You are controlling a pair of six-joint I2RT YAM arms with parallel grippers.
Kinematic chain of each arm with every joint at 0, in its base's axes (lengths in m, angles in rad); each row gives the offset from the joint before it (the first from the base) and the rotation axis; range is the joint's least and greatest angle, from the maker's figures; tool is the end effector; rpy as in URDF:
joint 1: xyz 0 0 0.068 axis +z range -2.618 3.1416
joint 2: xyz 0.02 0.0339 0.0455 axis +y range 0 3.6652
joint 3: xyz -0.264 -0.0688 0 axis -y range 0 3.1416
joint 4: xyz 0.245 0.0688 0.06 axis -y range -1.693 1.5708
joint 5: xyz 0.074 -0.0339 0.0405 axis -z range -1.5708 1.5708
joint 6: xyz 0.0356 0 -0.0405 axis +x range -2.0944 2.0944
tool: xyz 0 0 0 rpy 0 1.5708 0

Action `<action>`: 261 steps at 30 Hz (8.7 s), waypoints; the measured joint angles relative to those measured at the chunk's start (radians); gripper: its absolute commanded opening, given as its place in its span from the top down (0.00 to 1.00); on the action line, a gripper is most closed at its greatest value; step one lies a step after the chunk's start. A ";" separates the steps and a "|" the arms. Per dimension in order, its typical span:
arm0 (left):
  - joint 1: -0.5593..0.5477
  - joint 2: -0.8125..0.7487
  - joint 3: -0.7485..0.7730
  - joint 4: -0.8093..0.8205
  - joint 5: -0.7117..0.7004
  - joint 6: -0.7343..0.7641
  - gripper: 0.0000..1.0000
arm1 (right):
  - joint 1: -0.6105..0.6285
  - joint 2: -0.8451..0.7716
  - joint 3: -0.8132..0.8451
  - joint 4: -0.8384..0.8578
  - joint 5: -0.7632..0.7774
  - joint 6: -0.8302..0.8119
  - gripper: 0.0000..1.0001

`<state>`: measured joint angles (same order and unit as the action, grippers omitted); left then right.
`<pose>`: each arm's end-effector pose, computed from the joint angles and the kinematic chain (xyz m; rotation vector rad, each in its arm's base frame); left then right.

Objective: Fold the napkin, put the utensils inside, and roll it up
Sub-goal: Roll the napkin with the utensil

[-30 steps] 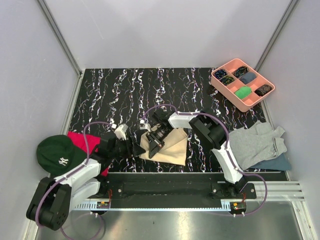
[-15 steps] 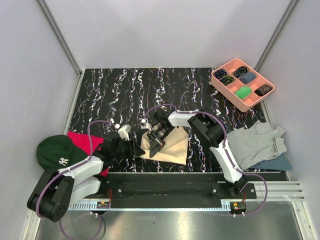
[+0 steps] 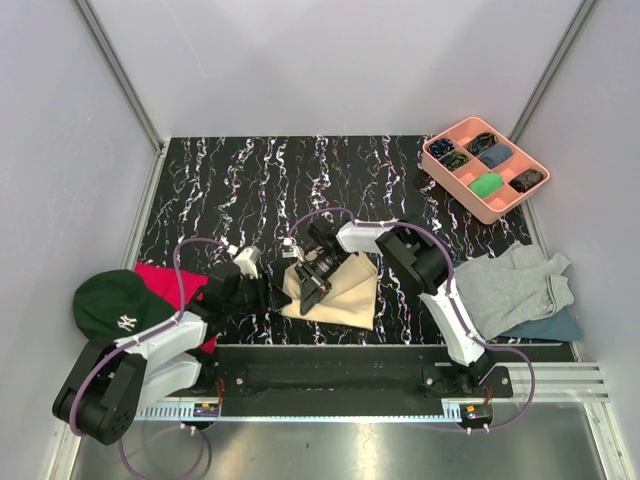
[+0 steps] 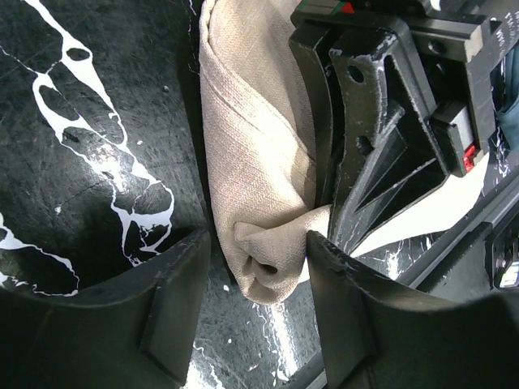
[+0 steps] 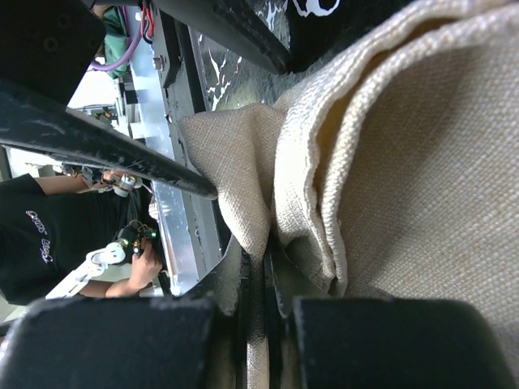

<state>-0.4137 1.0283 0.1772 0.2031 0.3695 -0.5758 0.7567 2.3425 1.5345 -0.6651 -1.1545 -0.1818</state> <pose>0.1558 -0.0824 0.1302 0.0271 2.3382 -0.9326 0.2869 0.3157 0.0791 1.1786 -2.1520 -1.5655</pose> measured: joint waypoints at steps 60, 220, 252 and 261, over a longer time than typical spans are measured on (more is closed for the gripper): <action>-0.060 0.216 0.210 -0.164 -0.058 0.026 1.00 | 0.061 -0.760 -0.594 0.092 0.885 0.411 0.21; 0.090 0.252 0.137 -0.038 0.177 -0.032 1.00 | -0.061 -0.121 -0.117 0.032 0.058 0.131 0.30; 0.110 0.323 0.227 -0.167 0.193 -0.031 0.80 | 0.375 -0.549 -0.490 0.433 1.228 -0.054 0.65; 0.145 0.241 0.238 -0.231 0.160 -0.011 0.40 | 0.331 -0.523 -0.447 0.385 1.072 -0.036 0.72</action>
<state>-0.2687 1.2694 0.4152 -0.0280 0.5293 -0.5869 1.0874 1.8191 1.0874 -0.2806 -0.0822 -0.2180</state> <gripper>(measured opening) 0.585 0.319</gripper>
